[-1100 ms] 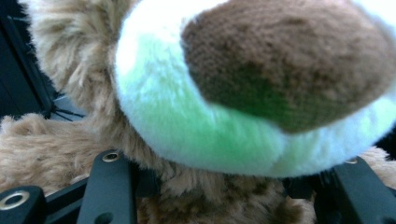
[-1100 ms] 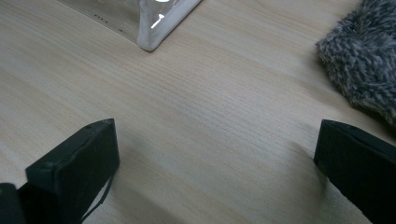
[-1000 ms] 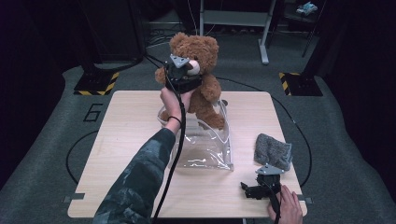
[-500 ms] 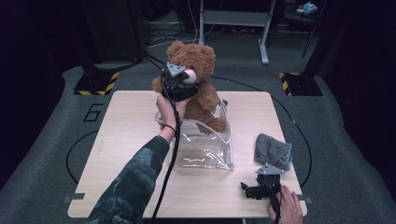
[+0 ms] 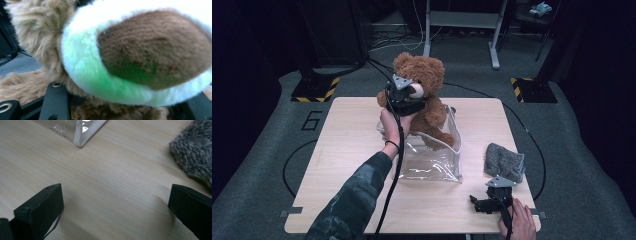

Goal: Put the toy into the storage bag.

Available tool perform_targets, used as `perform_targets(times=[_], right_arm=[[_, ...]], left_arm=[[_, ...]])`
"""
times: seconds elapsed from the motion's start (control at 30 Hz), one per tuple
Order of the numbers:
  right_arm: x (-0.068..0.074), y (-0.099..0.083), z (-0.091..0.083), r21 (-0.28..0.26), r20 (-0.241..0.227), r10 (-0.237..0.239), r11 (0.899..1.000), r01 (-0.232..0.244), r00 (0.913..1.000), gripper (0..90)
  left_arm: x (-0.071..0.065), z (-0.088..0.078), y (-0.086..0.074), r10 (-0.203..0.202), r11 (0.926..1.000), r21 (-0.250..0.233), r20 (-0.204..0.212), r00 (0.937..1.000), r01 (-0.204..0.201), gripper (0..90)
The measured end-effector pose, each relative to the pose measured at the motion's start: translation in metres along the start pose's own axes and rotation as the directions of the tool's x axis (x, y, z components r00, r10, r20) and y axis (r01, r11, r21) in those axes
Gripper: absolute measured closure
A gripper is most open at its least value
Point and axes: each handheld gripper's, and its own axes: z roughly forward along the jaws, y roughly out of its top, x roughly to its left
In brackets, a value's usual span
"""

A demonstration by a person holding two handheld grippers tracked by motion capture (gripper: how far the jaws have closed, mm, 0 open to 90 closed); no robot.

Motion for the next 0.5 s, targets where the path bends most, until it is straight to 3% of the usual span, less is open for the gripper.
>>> perform_targets(times=[0.5], right_arm=[[0.0,0.0,0.0,-0.001,0.003,-0.003,1.0,0.003,1.0,0.0]], left_arm=[[-0.007,0.008,-0.016,-0.004,0.9977,0.067,0.016,0.9999,0.003,39.5]])
